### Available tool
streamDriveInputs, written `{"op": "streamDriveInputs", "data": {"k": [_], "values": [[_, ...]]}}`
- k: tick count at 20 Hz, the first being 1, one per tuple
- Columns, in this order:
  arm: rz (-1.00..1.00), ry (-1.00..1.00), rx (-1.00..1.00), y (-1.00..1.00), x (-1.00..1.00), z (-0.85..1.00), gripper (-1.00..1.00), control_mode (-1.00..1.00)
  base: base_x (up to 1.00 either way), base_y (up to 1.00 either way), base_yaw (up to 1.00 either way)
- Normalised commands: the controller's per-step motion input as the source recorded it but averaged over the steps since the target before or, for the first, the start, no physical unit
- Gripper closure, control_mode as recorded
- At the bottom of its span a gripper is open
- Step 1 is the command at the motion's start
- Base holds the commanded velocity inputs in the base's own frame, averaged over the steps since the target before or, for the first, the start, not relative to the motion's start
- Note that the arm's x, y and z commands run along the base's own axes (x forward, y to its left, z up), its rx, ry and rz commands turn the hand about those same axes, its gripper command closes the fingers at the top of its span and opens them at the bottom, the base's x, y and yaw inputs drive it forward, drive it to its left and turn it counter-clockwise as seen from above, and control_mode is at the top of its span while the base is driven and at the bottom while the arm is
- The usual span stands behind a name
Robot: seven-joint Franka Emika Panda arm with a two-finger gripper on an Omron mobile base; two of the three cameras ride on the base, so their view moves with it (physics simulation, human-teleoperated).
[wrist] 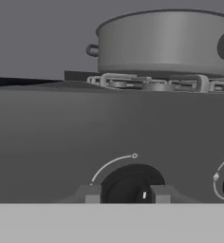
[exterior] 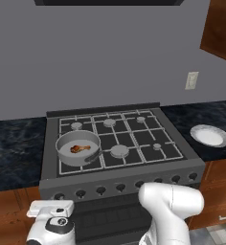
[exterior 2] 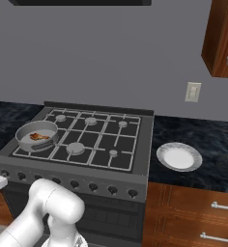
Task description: Retrieve the frozen meat and place it in the pot on a burner. Then turn the burner on.
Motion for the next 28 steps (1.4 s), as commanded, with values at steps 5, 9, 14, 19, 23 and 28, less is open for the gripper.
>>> {"op": "streamDriveInputs", "data": {"k": [5,9,14,19,23,28], "values": [[0.03,0.02,-0.01,0.00,0.03,-0.12,1.00,-1.00,0.00,0.00,0.00],[0.12,0.12,-0.10,0.00,0.14,-0.16,1.00,-1.00,0.00,0.00,0.00],[0.10,0.16,-0.19,0.00,0.13,-0.09,1.00,-1.00,0.00,0.00,0.00],[0.08,0.01,-0.07,0.00,0.02,-0.24,1.00,-1.00,0.00,0.00,0.00],[0.08,-0.01,-0.06,0.00,0.01,-0.36,1.00,-1.00,0.00,0.00,0.00],[0.10,-0.24,-0.01,0.00,0.02,-0.21,1.00,-1.00,0.00,0.00,0.00]]}}
